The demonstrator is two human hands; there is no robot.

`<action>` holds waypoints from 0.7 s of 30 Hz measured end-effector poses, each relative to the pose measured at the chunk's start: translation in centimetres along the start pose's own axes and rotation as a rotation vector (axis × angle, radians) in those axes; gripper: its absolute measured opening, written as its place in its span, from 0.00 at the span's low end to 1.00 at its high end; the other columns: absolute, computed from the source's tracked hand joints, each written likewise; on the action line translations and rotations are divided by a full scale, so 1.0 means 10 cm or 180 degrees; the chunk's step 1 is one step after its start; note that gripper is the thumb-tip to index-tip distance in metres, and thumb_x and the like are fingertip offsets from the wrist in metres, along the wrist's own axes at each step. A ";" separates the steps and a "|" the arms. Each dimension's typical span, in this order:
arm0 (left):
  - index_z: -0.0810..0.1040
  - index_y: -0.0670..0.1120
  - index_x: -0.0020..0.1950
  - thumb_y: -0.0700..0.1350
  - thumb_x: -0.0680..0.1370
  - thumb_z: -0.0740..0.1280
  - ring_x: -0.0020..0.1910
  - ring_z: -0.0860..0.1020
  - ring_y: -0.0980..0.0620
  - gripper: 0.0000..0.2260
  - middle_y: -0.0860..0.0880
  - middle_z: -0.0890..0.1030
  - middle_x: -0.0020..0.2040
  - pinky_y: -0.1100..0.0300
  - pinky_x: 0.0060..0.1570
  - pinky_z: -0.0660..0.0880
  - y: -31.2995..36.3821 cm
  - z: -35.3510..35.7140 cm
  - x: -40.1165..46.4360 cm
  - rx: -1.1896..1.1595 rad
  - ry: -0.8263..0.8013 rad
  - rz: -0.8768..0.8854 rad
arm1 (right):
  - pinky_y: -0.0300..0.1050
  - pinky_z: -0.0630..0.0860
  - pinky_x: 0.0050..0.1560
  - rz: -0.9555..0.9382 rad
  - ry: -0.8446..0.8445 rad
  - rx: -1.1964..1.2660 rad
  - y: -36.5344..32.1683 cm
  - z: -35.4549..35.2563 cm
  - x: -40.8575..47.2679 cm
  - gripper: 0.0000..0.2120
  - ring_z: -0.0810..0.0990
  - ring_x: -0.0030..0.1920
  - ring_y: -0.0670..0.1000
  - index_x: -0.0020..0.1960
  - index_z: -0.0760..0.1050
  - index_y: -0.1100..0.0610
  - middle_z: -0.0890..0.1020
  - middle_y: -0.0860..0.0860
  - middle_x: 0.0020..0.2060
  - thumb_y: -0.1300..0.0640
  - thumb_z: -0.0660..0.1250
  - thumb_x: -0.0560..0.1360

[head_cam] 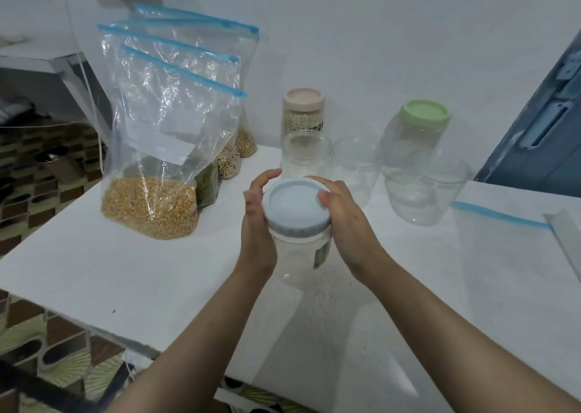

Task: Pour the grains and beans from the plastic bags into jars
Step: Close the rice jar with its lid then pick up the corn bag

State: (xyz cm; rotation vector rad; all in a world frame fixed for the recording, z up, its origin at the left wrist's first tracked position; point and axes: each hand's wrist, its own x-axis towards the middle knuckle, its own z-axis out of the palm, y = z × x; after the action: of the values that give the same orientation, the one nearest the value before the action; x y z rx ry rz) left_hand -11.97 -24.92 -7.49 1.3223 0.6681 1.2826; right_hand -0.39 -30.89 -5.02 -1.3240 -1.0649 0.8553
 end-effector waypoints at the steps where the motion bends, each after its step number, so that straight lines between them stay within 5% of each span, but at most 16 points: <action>1: 0.73 0.52 0.64 0.78 0.71 0.53 0.55 0.80 0.50 0.36 0.50 0.80 0.56 0.57 0.52 0.77 0.01 0.00 0.02 0.0022 -0.0015 -0.0022 | 0.31 0.72 0.54 -0.0009 0.0091 -0.0029 0.01 -0.01 -0.01 0.14 0.76 0.57 0.36 0.63 0.74 0.45 0.76 0.45 0.58 0.46 0.53 0.84; 6: 0.72 0.49 0.64 0.76 0.74 0.50 0.52 0.81 0.59 0.36 0.63 0.81 0.49 0.64 0.48 0.77 0.02 0.03 -0.01 0.0117 0.0130 -0.0061 | 0.36 0.77 0.55 -0.0129 0.0038 0.0093 0.13 -0.06 -0.17 0.30 0.77 0.62 0.43 0.63 0.67 0.38 0.77 0.42 0.60 0.22 0.56 0.69; 11: 0.74 0.55 0.64 0.82 0.66 0.51 0.60 0.78 0.57 0.41 0.59 0.80 0.59 0.66 0.54 0.75 0.06 -0.02 -0.05 0.0323 -0.0034 -0.0062 | 0.37 0.74 0.63 -0.0230 0.0127 0.0104 0.12 -0.10 -0.20 0.21 0.74 0.63 0.33 0.69 0.70 0.41 0.78 0.31 0.59 0.37 0.53 0.80; 15: 0.65 0.57 0.75 0.82 0.65 0.46 0.69 0.70 0.64 0.47 0.60 0.71 0.71 0.71 0.64 0.69 0.10 -0.15 -0.19 0.0724 -0.0309 -0.0019 | 0.37 0.75 0.60 -0.0101 0.0040 0.0143 0.11 -0.11 -0.21 0.23 0.77 0.59 0.35 0.69 0.66 0.42 0.79 0.30 0.52 0.34 0.53 0.77; 18: 0.57 0.57 0.76 0.81 0.66 0.51 0.71 0.68 0.63 0.45 0.62 0.67 0.73 0.67 0.67 0.68 0.07 -0.22 -0.26 0.0803 -0.0663 -0.0025 | 0.37 0.77 0.58 -0.0142 0.0029 0.0039 0.11 -0.09 -0.24 0.25 0.77 0.59 0.38 0.69 0.66 0.42 0.79 0.33 0.53 0.33 0.57 0.75; 21: 0.53 0.54 0.77 0.80 0.66 0.55 0.69 0.65 0.73 0.47 0.72 0.64 0.69 0.76 0.62 0.65 0.05 -0.22 -0.25 0.0964 -0.0727 0.0025 | 0.41 0.76 0.60 -0.0155 0.0234 0.0117 0.12 -0.10 -0.20 0.21 0.79 0.57 0.37 0.68 0.66 0.41 0.80 0.35 0.50 0.37 0.52 0.78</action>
State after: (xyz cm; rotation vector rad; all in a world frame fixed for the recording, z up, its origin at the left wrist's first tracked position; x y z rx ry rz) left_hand -14.79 -26.67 -8.22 1.6905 0.7143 1.0425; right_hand 0.03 -33.02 -6.39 -1.2843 -1.0152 0.7808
